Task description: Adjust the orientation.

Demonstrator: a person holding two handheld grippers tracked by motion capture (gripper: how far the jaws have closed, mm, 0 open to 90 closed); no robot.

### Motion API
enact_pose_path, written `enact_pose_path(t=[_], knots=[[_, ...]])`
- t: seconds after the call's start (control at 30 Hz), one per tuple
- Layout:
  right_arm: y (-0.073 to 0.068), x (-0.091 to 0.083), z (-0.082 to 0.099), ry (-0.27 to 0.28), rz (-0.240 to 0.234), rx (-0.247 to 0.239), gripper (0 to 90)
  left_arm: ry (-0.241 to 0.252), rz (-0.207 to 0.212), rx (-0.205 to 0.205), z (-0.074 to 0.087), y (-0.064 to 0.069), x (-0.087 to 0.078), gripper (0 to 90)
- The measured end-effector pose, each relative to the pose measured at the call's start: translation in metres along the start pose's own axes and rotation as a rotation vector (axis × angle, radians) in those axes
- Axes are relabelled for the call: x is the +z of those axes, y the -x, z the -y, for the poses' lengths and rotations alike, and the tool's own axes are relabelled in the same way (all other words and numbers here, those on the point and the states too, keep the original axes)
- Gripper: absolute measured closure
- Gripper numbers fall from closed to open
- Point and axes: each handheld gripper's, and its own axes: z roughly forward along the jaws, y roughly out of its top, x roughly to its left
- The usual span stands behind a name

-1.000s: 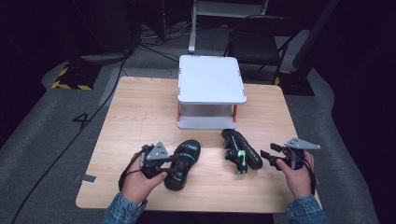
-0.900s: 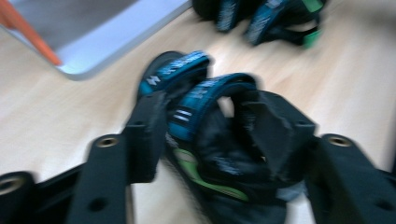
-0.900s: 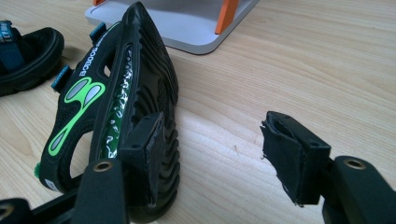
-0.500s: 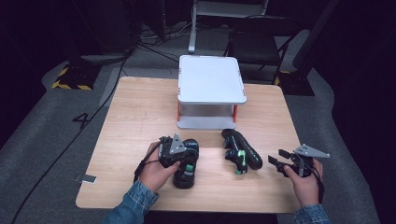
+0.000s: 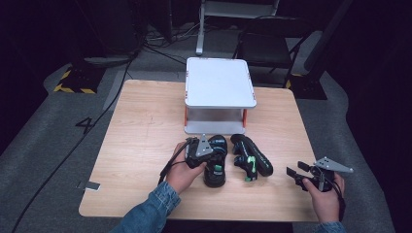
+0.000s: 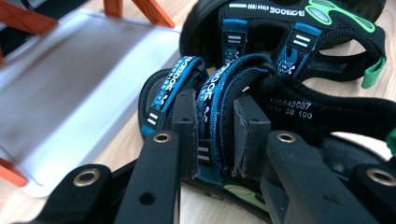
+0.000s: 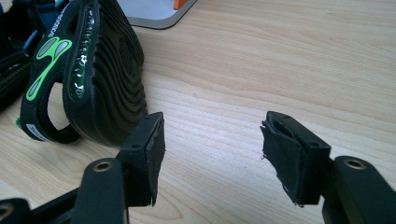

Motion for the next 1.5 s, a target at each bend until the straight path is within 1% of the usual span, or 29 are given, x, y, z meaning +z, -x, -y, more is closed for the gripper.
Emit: enact_pose_path(t=[0.03,0.07,0.13,0.17,0.2,0.23,0.3,0.33,0.37,0.4,0.47,0.53,0.57,0.6,0.63,0.67,0.7,0.73,0.8,0.87,0.93,0.97,1.0,1.13,1.2,1.23,1.37,1.47,1.5], knots=[[0.0,0.0,0.0,0.0,0.001,0.0,39.9,0.009,0.015,-0.011,0.0,0.001,0.003,73.4],[-0.001,0.001,0.001,-0.001,0.0,0.003,39.9,0.009,0.028,-0.009,0.0,0.002,0.005,72.9],[-0.002,0.001,0.001,-0.006,0.0,-0.008,39.8,0.001,0.018,0.009,-0.001,0.006,0.007,69.7],[-0.003,0.002,0.0,-0.006,-0.002,-0.009,39.8,0.004,0.015,0.007,-0.001,0.007,0.007,64.1],[-0.003,0.002,0.0,-0.008,-0.004,-0.01,39.8,0.018,0.014,-0.012,-0.002,0.008,0.007,55.7],[-0.003,0.003,0.0,-0.007,-0.007,-0.011,39.8,0.027,0.018,-0.044,-0.002,0.008,0.006,48.7],[-0.004,0.004,-0.002,-0.007,-0.014,-0.011,39.7,0.061,0.04,-0.087,-0.002,0.006,0.001,37.3],[-0.005,0.005,-0.003,-0.005,-0.015,-0.016,39.8,0.081,0.045,-0.108,-0.001,0.005,-0.005,34.5],[-0.005,0.005,-0.003,-0.005,-0.015,-0.016,39.8,0.081,0.045,-0.108,-0.001,0.005,-0.005,32.6],[-0.007,0.006,-0.006,-0.002,-0.025,-0.021,39.6,0.097,0.045,-0.118,-0.001,0.002,-0.015,31.2],[-0.011,0.008,-0.009,0.001,-0.034,-0.035,39.5,0.108,0.04,-0.131,0.0,-0.001,-0.024,29.9],[-0.014,0.009,-0.013,0.001,-0.039,-0.054,39.4,0.125,0.009,-0.16,0.003,-0.007,-0.037,29.8],[-0.016,0.01,-0.015,0.002,-0.043,-0.066,39.4,0.117,-0.012,-0.186,0.007,-0.012,-0.045,29.8],[-0.019,0.011,-0.018,0.003,-0.05,-0.079,39.3,0.108,-0.026,-0.201,0.009,-0.014,-0.049,29.7],[-0.02,0.012,-0.02,0.004,-0.052,-0.087,39.3,0.085,-0.047,-0.212,0.012,-0.019,-0.057,29.4],[-0.023,0.014,-0.023,0.002,-0.058,-0.101,39.3,0.063,-0.068,-0.213,0.015,-0.024,-0.063,28.8],[-0.025,0.015,-0.025,0.001,-0.064,-0.11,39.3,0.051,-0.072,-0.226,0.017,-0.026,-0.067,28.4],[-0.027,0.016,-0.027,0.0,-0.069,-0.118,39.2,0.027,-0.082,-0.233,0.021,-0.03,-0.074,28.2],[-0.031,0.019,-0.032,-0.001,-0.08,-0.135,39.3,-0.013,-0.087,-0.235,0.027,-0.034,-0.081,27.2],[-0.035,0.022,-0.038,-0.004,-0.094,-0.15,39.3,-0.021,-0.094,-0.242,0.035,-0.037,-0.089,26.4],[-0.038,0.025,-0.042,-0.004,-0.106,-0.158,39.2,-0.028,-0.109,-0.262,0.042,-0.042,-0.095,26.0],[-0.04,0.026,-0.045,-0.005,-0.115,-0.158,39.1,-0.03,-0.106,-0.281,0.047,-0.045,-0.099,25.8],[-0.042,0.029,-0.048,-0.009,-0.125,-0.166,39.1,-0.032,-0.11,-0.301,0.051,-0.047,-0.101,25.7],[-0.051,0.037,-0.056,-0.021,-0.146,-0.195,39.1,-0.056,-0.125,-0.354,0.063,-0.056,-0.106,25.3],[-0.055,0.039,-0.06,-0.025,-0.155,-0.21,39.1,-0.06,-0.131,-0.355,0.065,-0.058,-0.107,24.9],[-0.057,0.041,-0.062,-0.03,-0.162,-0.218,39.1,-0.07,-0.136,-0.365,0.07,-0.061,-0.107,24.8],[-0.062,0.046,-0.067,-0.052,-0.177,-0.228,38.8,-0.087,-0.146,-0.371,0.077,-0.067,-0.109,24.5],[-0.068,0.052,-0.07,-0.074,-0.184,-0.248,38.4,-0.121,-0.162,-0.374,0.084,-0.073,-0.112,24.3],[-0.07,0.053,-0.07,-0.078,-0.184,-0.256,38.3,-0.124,-0.163,-0.387,0.086,-0.075,-0.112,24.3]])
